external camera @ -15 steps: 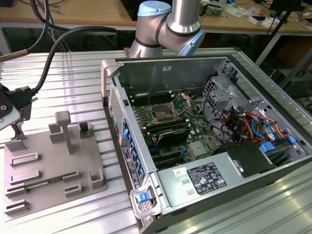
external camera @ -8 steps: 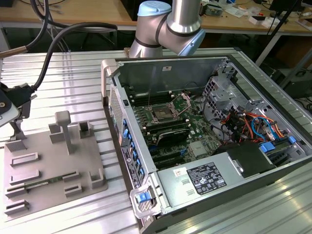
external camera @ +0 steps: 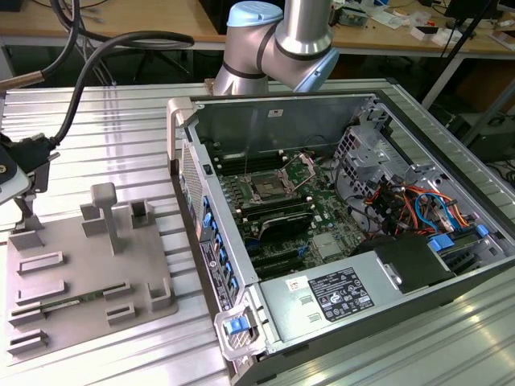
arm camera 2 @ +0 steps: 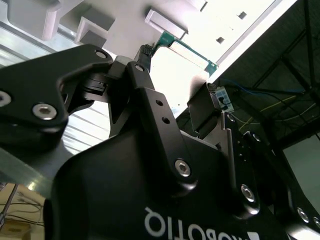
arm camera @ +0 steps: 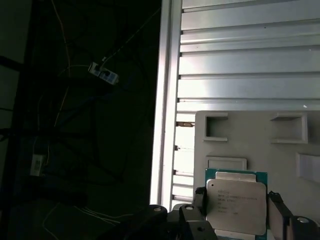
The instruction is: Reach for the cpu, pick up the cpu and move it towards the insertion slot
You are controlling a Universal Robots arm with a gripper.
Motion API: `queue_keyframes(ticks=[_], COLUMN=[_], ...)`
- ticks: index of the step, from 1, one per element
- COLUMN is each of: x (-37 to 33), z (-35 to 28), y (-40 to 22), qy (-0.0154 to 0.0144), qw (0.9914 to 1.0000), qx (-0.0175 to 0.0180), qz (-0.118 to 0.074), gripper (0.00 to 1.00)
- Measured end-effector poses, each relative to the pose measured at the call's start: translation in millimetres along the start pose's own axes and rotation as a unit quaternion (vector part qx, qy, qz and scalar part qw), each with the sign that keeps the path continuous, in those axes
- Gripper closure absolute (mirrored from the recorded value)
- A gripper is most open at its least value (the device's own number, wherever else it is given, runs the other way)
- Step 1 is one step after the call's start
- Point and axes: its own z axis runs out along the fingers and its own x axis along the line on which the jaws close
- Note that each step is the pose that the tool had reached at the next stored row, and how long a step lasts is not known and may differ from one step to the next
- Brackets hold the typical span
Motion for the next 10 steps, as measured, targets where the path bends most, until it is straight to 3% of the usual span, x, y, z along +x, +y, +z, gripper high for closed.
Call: queue_keyframes(ticks=[10], x=[0.0], z=[-6.8], y=[0.1], qy=[-0.0002], qw=[0.99999], qx=[-0.0047], qz=[0.0], gripper=[0.45])
